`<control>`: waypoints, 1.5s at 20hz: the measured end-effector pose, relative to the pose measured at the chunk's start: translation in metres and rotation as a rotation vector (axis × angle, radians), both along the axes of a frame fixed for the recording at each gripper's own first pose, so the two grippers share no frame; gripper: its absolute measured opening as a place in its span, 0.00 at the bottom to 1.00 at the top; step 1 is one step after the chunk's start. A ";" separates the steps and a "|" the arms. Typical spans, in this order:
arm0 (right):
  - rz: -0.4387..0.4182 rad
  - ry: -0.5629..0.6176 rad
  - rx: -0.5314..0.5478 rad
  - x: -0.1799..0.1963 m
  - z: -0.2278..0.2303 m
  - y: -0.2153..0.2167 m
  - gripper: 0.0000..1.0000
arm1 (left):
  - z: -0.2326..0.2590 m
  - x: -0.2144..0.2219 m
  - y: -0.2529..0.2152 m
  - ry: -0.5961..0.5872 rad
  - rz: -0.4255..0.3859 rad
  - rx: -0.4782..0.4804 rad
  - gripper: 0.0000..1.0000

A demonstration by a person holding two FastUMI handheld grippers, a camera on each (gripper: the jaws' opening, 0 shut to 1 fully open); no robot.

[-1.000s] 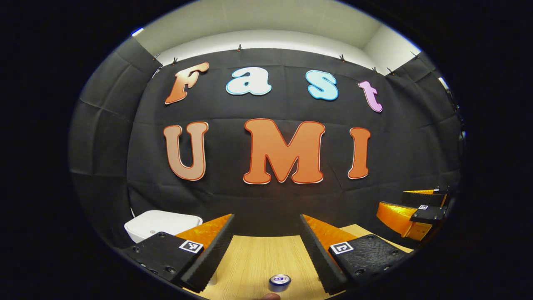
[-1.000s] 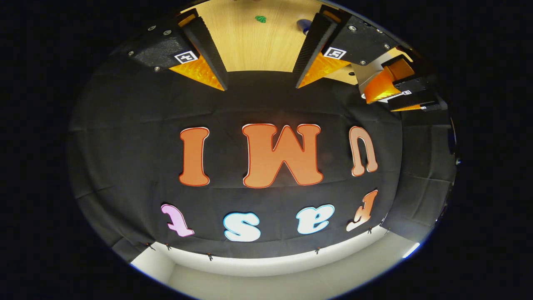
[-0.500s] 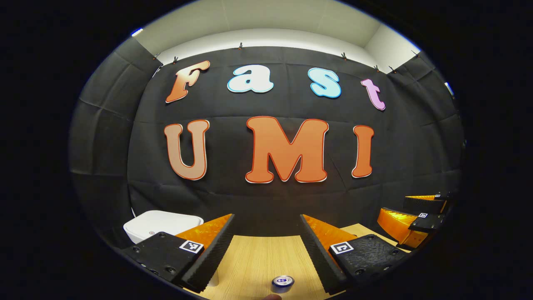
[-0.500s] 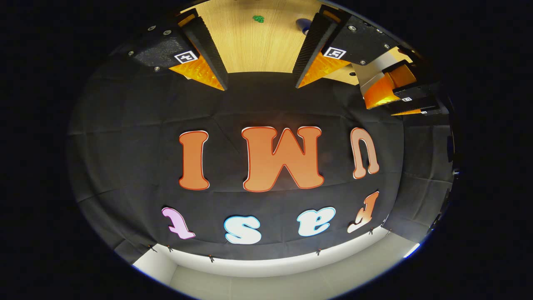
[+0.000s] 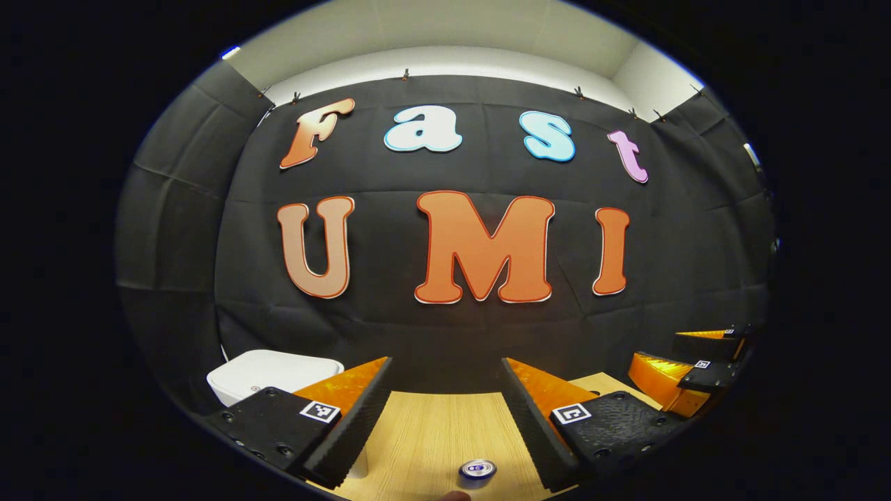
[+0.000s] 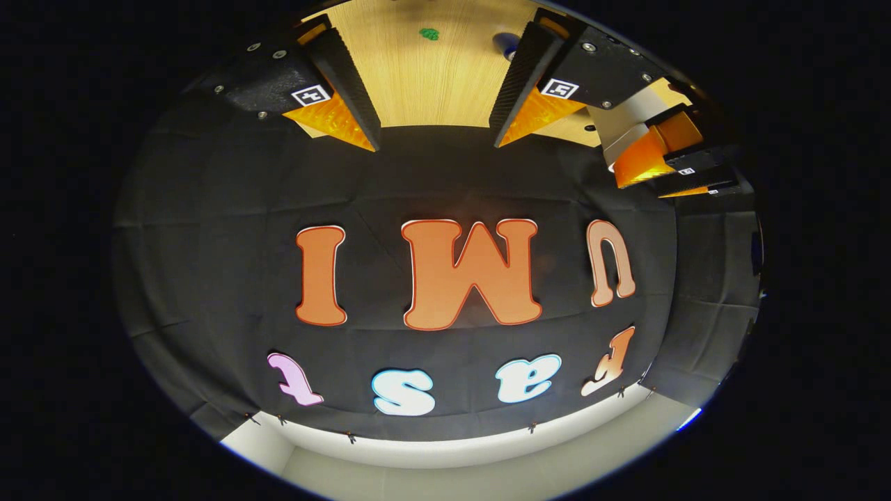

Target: Press the lid of the desktop garbage bin to open it, pick up the crumpled paper on the desktop and throw it into the bin, then pick up the pop can on the desktop and drop it into the bin, and finally close the garbage bin lid.

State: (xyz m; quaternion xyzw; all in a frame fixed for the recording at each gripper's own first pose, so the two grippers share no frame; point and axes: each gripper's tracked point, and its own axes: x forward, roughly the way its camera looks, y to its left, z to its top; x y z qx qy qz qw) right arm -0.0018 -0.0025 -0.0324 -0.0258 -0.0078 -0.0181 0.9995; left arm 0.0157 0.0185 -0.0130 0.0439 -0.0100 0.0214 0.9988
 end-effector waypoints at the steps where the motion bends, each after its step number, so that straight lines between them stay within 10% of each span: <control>1: 0.000 0.001 0.000 -0.001 0.000 0.000 0.94 | 0.000 0.000 0.000 0.001 -0.002 -0.001 0.95; 19: 0.012 0.011 0.008 -0.007 -0.003 0.010 0.94 | 0.010 -0.020 0.014 -0.026 0.041 0.026 0.92; 24: 0.022 0.008 0.003 -0.008 -0.003 0.015 0.94 | 0.010 -0.022 0.029 -0.020 0.066 0.027 0.75; 30: 0.042 0.018 -0.005 -0.006 -0.007 0.024 0.93 | 0.013 -0.021 0.072 0.005 0.126 0.026 0.27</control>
